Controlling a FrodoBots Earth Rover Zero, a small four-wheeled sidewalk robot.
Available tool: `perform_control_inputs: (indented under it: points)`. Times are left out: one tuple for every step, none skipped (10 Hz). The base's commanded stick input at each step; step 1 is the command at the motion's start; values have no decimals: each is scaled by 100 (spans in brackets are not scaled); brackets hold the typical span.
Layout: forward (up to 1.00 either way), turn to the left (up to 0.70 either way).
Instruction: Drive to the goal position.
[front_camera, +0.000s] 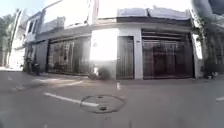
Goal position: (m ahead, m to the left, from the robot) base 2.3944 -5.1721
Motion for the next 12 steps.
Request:
perform_control_inputs:
  points:
    - [-100,27]
    - [-56,15]
    - [0,0]
    - [0,0]
    - [0,0]
    - [0,0]
    - [0,0]
    - [0,0]
    - [25,-7]
    - [100,-27]
    - [100,-27]
    - [100,-27]
